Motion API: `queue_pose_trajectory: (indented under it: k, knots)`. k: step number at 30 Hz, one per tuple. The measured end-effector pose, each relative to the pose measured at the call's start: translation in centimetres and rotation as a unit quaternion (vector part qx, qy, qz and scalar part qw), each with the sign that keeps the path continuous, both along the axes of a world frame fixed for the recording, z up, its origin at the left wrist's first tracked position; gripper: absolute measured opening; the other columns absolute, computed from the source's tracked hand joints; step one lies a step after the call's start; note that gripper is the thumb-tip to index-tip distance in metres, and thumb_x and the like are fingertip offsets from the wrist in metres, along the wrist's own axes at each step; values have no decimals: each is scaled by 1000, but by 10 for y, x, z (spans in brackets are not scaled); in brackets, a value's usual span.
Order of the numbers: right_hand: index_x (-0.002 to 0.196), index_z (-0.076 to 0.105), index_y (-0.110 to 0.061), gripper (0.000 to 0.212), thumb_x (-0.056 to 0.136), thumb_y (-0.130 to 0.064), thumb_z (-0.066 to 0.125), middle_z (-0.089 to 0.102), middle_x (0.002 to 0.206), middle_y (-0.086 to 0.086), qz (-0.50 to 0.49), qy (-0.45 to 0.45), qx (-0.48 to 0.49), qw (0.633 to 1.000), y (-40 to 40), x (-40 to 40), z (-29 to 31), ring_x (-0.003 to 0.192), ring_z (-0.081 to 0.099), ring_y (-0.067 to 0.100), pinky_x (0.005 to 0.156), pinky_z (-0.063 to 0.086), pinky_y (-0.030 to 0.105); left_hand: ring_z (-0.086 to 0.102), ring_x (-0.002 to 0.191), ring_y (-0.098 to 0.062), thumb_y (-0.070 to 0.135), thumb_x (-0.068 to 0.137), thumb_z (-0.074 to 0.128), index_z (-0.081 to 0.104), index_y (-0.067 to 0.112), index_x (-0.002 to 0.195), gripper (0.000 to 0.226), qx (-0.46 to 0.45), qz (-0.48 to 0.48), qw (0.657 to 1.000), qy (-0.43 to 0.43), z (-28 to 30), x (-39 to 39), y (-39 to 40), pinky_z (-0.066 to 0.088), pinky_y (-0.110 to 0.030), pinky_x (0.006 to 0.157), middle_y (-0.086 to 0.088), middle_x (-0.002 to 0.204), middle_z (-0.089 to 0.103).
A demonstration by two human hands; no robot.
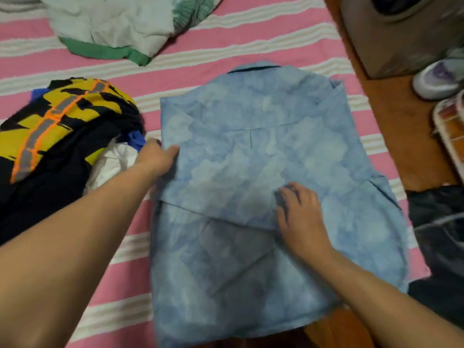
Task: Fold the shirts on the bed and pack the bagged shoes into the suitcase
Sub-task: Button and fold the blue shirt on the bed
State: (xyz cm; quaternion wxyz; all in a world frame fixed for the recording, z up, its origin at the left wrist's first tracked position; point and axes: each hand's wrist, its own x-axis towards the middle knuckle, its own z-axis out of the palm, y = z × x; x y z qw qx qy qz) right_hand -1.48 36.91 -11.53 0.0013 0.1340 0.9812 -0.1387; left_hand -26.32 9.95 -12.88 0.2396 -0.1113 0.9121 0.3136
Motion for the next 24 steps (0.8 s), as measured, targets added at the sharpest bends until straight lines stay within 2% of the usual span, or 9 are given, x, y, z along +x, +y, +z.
queue_pose_trajectory:
  k: [3,5,9,11,13,16,19,21,24]
  knots:
    - [125,60,-6,47,82,-23,54,52,134,22,-48,-14,54,997,65,-63,8,114,50,46,97,46,52,66,106,-38,33,95,66,66,-1,120,43,6,15,1000,3,-2,-25,11,50,-39,86,-21,119,68]
    - [132,53,-5,50,84,-19,56,46,139,25,-77,-49,81,993,102,-102,10,118,45,48,102,42,55,66,104,-42,28,94,68,67,-5,116,39,-32,11,999,-1,-3,-38,13,51,-44,85,-26,115,67]
    - [155,20,-11,70,94,-21,52,17,159,25,-200,-107,77,971,156,-147,4,141,23,46,119,19,50,62,105,-47,29,94,66,67,-2,108,34,-117,15,992,38,-9,-49,4,49,-47,86,-30,112,66]
    - [158,8,-12,76,97,-27,50,15,161,22,-243,-117,33,962,170,-162,2,144,20,45,120,18,51,61,106,-47,31,94,66,64,2,105,31,-121,14,991,49,-12,-50,1,48,-47,88,-28,111,66]
    - [156,15,-9,73,97,-32,52,27,156,22,-263,-98,29,959,184,-173,3,140,26,45,115,25,52,60,107,-46,33,94,64,59,5,110,33,-104,34,992,58,-13,-51,6,46,-46,88,-25,112,65]
    - [143,41,-4,56,98,-34,56,39,147,25,-284,-57,29,957,203,-190,9,132,37,45,109,35,49,59,110,-47,31,100,54,56,7,119,30,-77,59,990,98,-9,-58,17,45,-47,89,-24,115,64]
    - [122,59,-2,41,97,-35,60,56,127,26,-255,-39,5,966,212,-202,12,112,54,45,95,47,46,59,102,-50,32,104,47,56,7,99,27,-109,31,985,131,-11,-70,20,45,-47,81,-29,106,64]
    - [106,62,-4,29,96,-31,63,64,108,21,-230,-13,14,973,215,-206,11,96,59,41,82,51,45,58,99,-51,28,103,48,53,6,88,27,-144,35,981,128,-10,-78,20,43,-46,80,-34,105,63]
    - [101,60,-3,16,98,-19,59,64,104,22,-229,-12,33,973,225,-215,17,96,60,42,74,44,40,55,106,-55,24,104,47,59,0,99,27,-178,95,971,129,4,-88,28,46,-52,89,-37,112,59]
